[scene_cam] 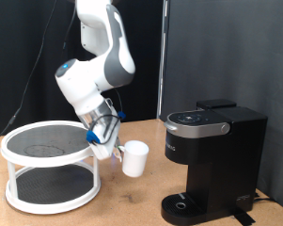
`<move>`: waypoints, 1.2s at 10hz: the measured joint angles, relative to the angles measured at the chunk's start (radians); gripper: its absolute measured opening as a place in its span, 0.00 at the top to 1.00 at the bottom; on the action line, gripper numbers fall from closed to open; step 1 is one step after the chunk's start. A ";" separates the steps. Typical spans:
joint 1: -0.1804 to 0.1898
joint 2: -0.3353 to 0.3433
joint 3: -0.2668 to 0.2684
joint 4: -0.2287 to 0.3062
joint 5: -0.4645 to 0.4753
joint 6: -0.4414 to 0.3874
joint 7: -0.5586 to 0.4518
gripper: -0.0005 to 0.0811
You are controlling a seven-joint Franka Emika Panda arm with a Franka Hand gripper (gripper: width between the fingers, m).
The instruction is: Make a cup of coffee with the keurig machine
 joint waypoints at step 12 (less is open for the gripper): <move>0.048 0.263 0.165 0.101 0.616 0.171 -0.467 0.98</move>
